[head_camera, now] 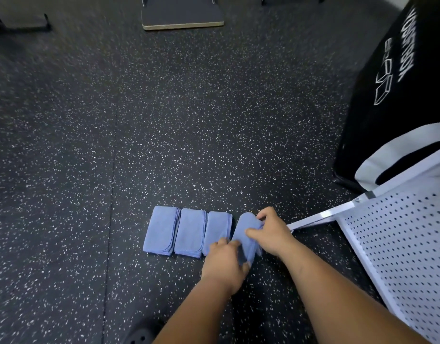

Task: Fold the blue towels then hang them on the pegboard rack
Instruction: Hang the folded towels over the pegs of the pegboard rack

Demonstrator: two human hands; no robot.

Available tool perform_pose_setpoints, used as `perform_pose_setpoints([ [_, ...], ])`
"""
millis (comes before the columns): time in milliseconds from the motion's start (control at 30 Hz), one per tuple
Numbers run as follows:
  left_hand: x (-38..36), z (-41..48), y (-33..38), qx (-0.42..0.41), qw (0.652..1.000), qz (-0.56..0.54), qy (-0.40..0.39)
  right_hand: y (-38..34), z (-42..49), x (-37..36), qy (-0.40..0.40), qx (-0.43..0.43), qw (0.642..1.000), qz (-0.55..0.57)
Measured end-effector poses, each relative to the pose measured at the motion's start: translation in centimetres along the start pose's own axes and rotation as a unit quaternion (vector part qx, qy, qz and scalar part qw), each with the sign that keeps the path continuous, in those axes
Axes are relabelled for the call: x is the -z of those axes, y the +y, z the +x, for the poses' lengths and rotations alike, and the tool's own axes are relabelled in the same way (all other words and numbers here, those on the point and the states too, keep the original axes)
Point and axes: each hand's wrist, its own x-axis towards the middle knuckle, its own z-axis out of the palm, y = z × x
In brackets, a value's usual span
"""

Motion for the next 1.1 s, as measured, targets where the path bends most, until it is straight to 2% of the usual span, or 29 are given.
perform_pose_setpoints([
  [100, 1.8, -1.1, 2.6, -0.028, 0.996, -0.077, 0.047, -0.9, -2.5, 2.3, 0.058, 0.006, 0.993, 0.099],
  [233, 3.8, -3.1, 5.8, -0.048, 0.983, -0.159, 0.084, -1.9, -6.3, 5.8, 0.110, 0.026, 0.964, 0.240],
  [400, 4.9, -6.5, 8.4, -0.071, 0.971, -0.205, 0.102, -1.8, -12.6, 8.9, 0.093, 0.052, 0.943, 0.316],
  [600, 4.7, -10.2, 11.6, -0.101, 0.963, -0.222, 0.117, 0.6, -20.0, 10.8, 0.128, 0.062, 0.945, 0.294],
  [933, 4.5, -13.4, 16.4, -0.182, 0.946, -0.229, 0.138, 2.5, -24.0, 11.5, 0.316, 0.055, 0.925, 0.205],
  [1100, 4.7, -11.8, 17.3, -0.204, 0.943, -0.236, 0.118, 2.9, -23.2, 11.9, 0.384, 0.012, 0.896, 0.224],
])
